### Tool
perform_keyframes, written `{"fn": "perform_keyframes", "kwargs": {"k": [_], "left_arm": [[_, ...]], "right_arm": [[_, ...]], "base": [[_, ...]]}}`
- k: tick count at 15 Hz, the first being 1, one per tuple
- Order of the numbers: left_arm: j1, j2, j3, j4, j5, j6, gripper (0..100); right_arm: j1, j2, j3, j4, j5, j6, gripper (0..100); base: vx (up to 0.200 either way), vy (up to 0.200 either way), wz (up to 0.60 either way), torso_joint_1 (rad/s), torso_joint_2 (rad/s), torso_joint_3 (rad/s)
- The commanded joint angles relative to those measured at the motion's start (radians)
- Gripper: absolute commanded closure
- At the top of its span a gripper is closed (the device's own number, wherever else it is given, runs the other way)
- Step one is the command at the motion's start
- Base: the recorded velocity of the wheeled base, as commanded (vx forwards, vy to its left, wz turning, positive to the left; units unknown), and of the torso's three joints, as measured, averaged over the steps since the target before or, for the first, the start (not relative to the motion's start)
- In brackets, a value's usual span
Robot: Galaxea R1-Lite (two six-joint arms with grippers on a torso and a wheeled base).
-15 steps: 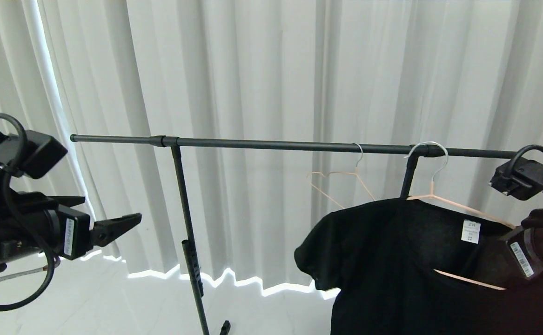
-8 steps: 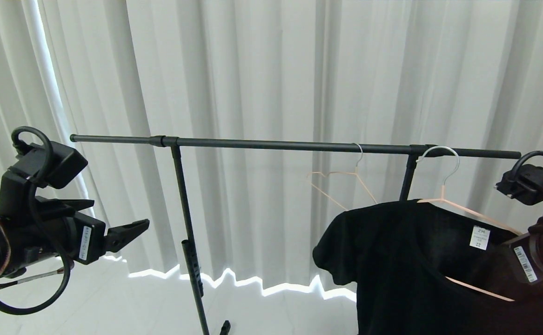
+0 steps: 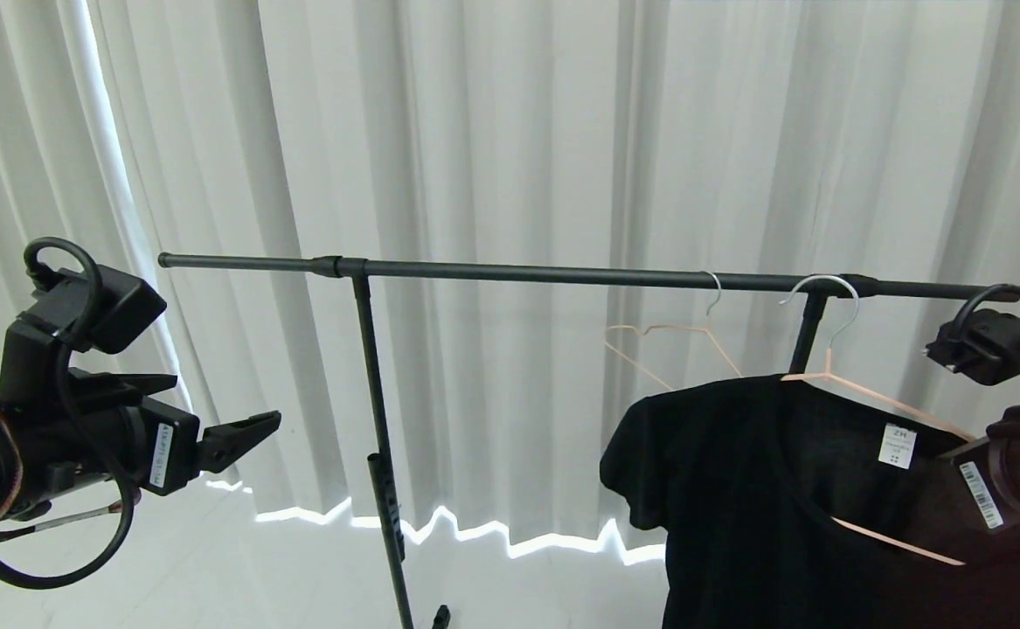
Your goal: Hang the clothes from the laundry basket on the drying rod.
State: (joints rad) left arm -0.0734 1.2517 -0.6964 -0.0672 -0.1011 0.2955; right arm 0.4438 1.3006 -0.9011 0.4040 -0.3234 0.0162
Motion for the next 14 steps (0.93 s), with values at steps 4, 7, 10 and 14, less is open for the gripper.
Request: {"fn": "perform_keyframes", "kwargs": {"k": [4,7,10,14], "left_arm": [[0.0,0.002,-0.002,-0.002,0.0,-0.001,0],[0.0,0.002,0.018,-0.034,0.0,0.002,0],[0.0,-0.005,0.031,-0.034,0.003,0.004,0],[-0.002,-0.008,0.031,-0.036,0.003,0.004,0]], "right_arm": [[-0.002,0.048,-0.002,0.002,-0.069,0.044,100],[-0.002,0.175,-0.067,-0.008,-0.187,0.123,100],[0.001,0.287,-0.168,-0.005,-0.289,0.192,100],[0.041,0.358,-0.268,-0.01,-0.299,0.248,100]], "base": [[0.0,0.1,0.0,0.001,0.0,0.0],[0.0,0.0,0.0,0.0,0.0,0.0],[0.0,0.0,0.0,0.0,0.0,0.0],[0.0,0.0,0.0,0.0,0.0,0.0]]}}
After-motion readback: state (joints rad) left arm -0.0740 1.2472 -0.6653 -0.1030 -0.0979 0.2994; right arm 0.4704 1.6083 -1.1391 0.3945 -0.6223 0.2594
